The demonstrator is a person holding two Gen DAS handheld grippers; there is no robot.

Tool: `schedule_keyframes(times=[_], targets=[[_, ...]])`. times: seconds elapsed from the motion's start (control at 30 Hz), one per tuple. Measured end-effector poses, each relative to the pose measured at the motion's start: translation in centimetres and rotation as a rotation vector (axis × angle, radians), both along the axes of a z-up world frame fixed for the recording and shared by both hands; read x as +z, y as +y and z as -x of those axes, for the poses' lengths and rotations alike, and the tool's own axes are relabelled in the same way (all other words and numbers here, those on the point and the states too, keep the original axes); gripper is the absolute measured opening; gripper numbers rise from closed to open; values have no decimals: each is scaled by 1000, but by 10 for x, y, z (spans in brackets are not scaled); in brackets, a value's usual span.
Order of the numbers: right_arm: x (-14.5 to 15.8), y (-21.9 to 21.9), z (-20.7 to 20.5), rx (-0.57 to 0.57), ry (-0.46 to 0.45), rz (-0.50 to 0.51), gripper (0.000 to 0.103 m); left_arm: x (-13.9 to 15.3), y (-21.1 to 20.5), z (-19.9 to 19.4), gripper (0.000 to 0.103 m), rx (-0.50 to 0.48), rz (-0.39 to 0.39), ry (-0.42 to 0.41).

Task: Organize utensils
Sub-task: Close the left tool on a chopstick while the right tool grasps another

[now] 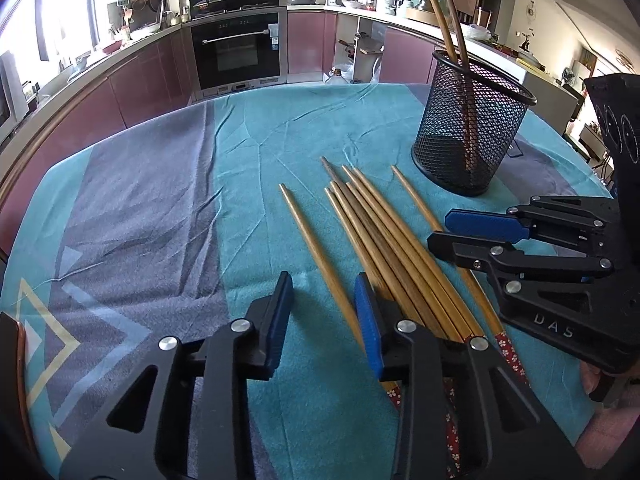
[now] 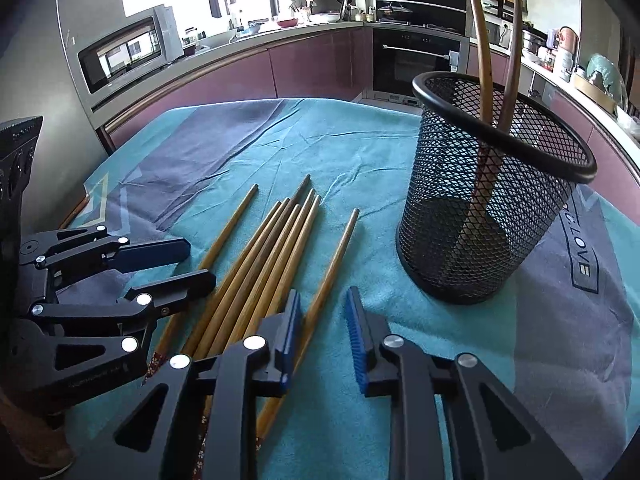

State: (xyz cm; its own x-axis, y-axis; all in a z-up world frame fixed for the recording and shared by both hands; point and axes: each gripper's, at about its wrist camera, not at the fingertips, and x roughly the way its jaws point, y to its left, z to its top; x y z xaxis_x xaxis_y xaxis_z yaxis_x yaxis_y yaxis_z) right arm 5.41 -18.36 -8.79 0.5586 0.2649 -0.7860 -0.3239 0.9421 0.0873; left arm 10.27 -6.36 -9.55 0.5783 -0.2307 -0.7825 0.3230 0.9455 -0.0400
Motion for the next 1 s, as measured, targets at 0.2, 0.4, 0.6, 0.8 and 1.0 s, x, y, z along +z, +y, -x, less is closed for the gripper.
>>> schedule_keyframes(times=[0.2,0.4,0.6,0.8,1.0], targets=[[-1,-5,-2,-14,13,-31,6,0,2,-2,18,1,30,13],[0,-6,0,-10,9,-39,5,0,4,-3,15,15,45,21],[4,-10,4,-5,-7,-48,5,1,4,-4,12,27,50,25],[11,-15,8,-1,-28,-65,5,0,2,-5,14,17,34,36],[13,-19,9,-3,-34,-85,5,0,-6,-8,15,7,4,26]])
